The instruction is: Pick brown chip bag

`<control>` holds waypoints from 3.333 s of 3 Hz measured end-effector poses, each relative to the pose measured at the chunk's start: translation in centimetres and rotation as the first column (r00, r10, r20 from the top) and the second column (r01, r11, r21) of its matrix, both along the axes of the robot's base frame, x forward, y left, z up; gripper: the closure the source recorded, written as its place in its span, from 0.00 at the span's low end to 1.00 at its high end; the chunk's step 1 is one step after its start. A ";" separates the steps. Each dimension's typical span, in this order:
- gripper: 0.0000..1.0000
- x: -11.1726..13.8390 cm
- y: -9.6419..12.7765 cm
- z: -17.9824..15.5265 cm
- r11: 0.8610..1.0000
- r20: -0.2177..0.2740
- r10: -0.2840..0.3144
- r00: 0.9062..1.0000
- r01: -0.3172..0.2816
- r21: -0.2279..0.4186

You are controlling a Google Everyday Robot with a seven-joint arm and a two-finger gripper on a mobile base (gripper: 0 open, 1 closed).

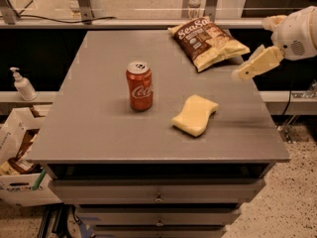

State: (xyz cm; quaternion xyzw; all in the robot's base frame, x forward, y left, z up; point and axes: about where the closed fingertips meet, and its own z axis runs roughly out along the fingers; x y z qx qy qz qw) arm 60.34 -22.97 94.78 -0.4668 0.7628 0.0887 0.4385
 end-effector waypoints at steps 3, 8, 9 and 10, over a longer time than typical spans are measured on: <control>0.00 7.7 0.3 -2.4 0.993 0.038 -0.070 0.997 0.066 0.098; 0.16 18.0 -0.5 -9.8 0.987 -0.091 -0.078 0.993 0.090 0.132; 0.41 18.6 -0.1 -9.7 0.988 -0.084 -0.057 0.995 0.068 0.141; 0.64 18.9 0.2 -9.2 0.988 -0.072 -0.045 0.996 0.055 0.147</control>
Offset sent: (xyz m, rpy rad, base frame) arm 0.0844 -0.0029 -0.0193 0.1100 -0.0732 -0.0995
